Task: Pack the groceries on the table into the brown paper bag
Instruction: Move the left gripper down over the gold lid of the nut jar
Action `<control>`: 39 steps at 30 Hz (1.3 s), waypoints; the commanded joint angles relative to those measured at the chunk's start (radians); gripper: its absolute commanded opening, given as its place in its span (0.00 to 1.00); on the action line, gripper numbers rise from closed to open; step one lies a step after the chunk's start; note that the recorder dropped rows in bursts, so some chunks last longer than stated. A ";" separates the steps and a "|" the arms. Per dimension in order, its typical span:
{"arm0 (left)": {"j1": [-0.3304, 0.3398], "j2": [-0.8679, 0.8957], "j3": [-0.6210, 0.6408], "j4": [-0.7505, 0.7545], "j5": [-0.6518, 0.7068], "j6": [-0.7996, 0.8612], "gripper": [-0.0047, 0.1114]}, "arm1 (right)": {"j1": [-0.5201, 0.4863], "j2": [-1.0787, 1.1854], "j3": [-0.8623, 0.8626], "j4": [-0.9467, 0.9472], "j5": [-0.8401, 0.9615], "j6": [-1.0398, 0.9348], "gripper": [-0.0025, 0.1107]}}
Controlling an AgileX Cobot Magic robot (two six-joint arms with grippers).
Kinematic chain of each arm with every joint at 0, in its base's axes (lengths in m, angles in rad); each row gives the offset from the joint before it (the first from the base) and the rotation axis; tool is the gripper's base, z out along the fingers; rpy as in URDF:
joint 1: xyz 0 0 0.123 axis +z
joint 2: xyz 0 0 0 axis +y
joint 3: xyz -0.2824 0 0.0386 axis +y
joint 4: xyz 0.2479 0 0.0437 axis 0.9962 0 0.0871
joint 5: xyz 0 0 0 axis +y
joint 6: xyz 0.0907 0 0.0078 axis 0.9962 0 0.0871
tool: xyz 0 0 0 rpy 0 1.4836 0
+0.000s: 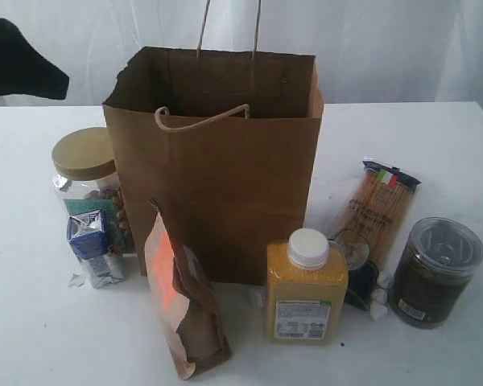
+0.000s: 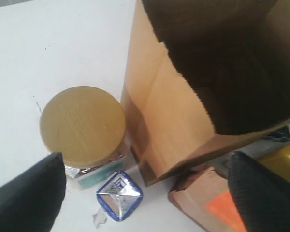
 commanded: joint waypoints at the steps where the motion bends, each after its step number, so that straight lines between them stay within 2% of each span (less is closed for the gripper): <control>1: -0.007 0.109 -0.069 0.082 0.032 0.005 0.90 | 0.001 -0.006 0.004 -0.005 0.001 -0.007 0.02; 4: -0.007 0.170 -0.081 0.091 0.010 0.005 0.95 | 0.001 -0.006 0.004 -0.005 0.001 -0.007 0.02; 13: -0.007 0.322 -0.081 0.095 -0.127 0.005 0.95 | 0.001 -0.006 0.004 -0.005 0.001 -0.007 0.02; 19: -0.019 0.408 -0.130 0.095 -0.126 0.008 0.95 | 0.001 -0.006 0.004 -0.005 0.001 -0.007 0.02; 25: -0.077 0.474 -0.241 0.143 -0.055 -0.013 0.95 | 0.001 -0.006 0.004 -0.005 0.001 -0.007 0.02; 31: -0.128 0.514 -0.325 0.400 0.053 -0.189 0.95 | 0.001 -0.006 0.004 -0.005 0.001 -0.007 0.02; 39: -0.128 0.531 -0.371 0.412 0.110 -0.250 0.95 | 0.001 -0.006 0.004 -0.005 0.001 -0.007 0.02</control>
